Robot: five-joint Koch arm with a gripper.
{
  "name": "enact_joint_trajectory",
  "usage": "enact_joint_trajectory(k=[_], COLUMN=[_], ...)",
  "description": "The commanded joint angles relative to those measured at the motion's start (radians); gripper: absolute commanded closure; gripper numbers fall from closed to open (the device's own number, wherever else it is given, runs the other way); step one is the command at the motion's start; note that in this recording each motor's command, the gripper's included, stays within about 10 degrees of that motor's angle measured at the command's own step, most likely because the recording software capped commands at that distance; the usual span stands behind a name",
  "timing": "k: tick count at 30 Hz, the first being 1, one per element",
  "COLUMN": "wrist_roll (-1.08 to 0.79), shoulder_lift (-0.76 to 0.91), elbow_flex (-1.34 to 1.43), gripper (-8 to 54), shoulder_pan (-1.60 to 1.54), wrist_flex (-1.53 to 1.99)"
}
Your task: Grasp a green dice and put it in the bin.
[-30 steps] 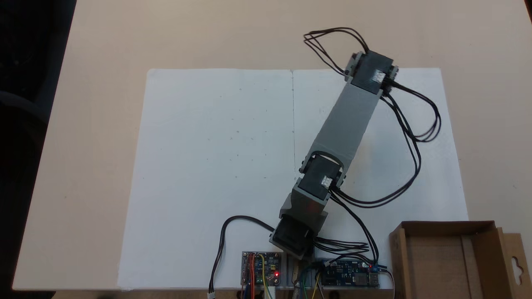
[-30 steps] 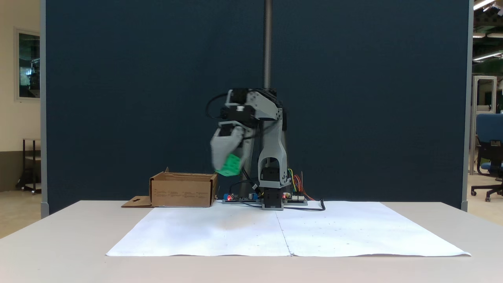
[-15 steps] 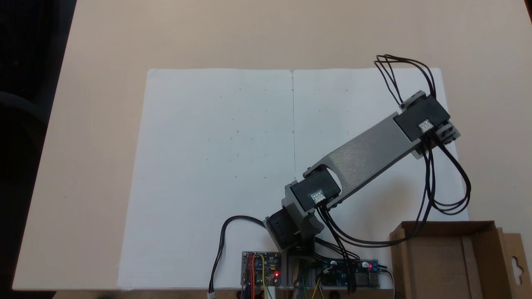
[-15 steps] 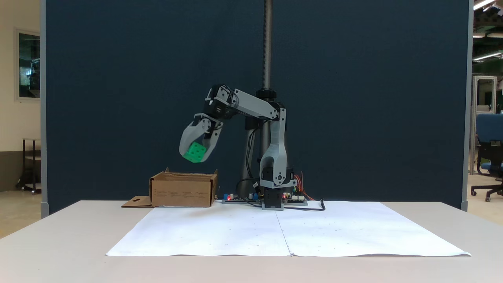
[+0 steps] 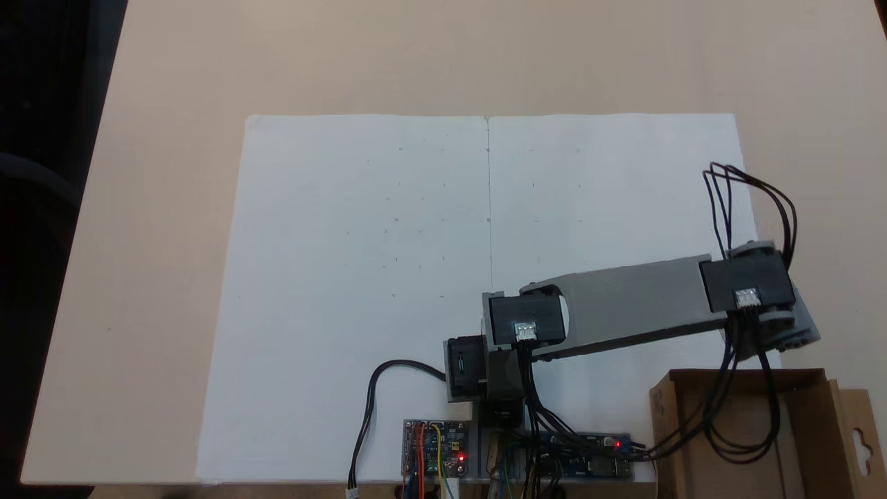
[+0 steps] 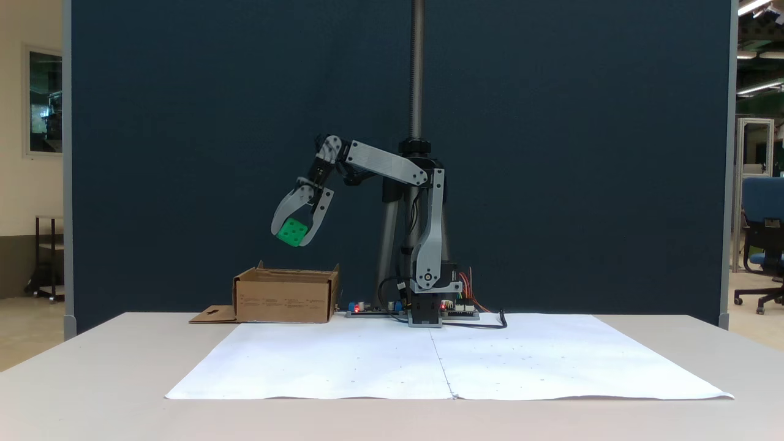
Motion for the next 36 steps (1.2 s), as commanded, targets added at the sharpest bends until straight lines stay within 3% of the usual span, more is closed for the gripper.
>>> enact_joint_trajectory(k=[1,14,21,23,24,27,28,36], wrist_roll=[-0.097,-0.261,-0.268,-0.267,-0.267,-0.267,-0.267,-0.249], shoulder_lift=[-0.006,-0.221,-0.252,-0.27,-0.281,-0.288,-0.288,-0.262], elbow_flex=[-0.026,-0.026,-0.026,-0.026,-0.026,-0.026,-0.026,-0.028], gripper=[33.7,33.7,33.7,13.5,12.2,0.2,-1.9,1.6], shoulder_pan=[0.064,0.324,0.327,0.33,0.33,0.33,0.33,0.308], wrist_flex=[-0.063,-0.146,-0.144,-0.137,-0.137,-0.143,-0.146,-0.172])
